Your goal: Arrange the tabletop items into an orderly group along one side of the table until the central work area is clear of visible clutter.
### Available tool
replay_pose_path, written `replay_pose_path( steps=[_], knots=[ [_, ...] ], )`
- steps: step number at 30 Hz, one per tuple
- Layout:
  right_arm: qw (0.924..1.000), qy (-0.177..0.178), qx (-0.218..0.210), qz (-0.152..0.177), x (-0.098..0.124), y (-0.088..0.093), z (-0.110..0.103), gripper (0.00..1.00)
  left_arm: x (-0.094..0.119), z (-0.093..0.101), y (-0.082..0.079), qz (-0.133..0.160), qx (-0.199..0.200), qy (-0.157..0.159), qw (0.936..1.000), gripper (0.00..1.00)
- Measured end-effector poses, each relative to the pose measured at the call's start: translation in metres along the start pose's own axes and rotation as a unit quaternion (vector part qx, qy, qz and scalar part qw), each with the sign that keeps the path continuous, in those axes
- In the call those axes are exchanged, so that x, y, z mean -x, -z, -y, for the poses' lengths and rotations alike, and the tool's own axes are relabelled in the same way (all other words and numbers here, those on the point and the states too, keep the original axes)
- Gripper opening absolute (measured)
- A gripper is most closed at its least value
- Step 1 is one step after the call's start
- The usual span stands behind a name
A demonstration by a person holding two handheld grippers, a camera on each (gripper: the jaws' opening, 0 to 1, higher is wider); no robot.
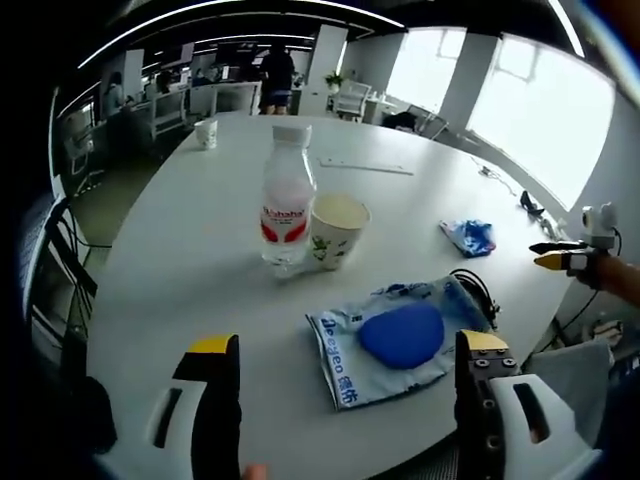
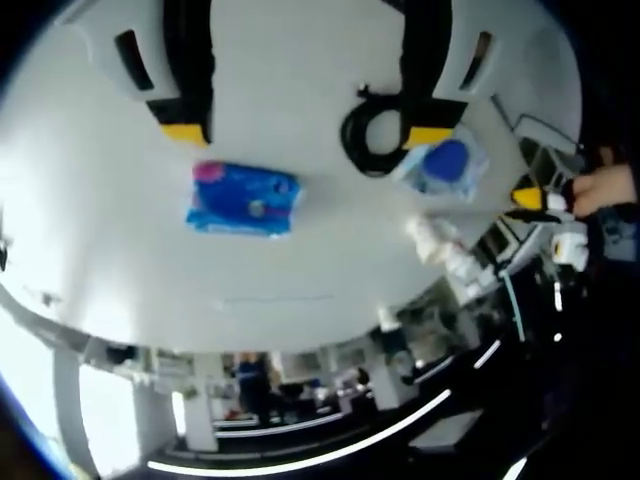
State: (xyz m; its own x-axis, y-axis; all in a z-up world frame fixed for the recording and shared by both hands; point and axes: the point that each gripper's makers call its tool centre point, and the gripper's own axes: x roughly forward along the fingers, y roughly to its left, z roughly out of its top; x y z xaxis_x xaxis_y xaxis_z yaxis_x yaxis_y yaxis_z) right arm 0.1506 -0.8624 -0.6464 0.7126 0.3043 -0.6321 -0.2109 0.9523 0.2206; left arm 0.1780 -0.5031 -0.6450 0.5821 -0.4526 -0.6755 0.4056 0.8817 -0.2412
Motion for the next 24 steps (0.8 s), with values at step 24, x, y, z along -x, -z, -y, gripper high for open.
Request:
replay_pose_path(
  steps=[24],
  knots=[
    [0.9999, 0.009, -0.006, -0.001, 0.012, 0.006, 0.013, 0.71, -0.003, -0.005, 0.008, -0.011, 0.016, 0.013, 0.9997, 0.86]
  ],
)
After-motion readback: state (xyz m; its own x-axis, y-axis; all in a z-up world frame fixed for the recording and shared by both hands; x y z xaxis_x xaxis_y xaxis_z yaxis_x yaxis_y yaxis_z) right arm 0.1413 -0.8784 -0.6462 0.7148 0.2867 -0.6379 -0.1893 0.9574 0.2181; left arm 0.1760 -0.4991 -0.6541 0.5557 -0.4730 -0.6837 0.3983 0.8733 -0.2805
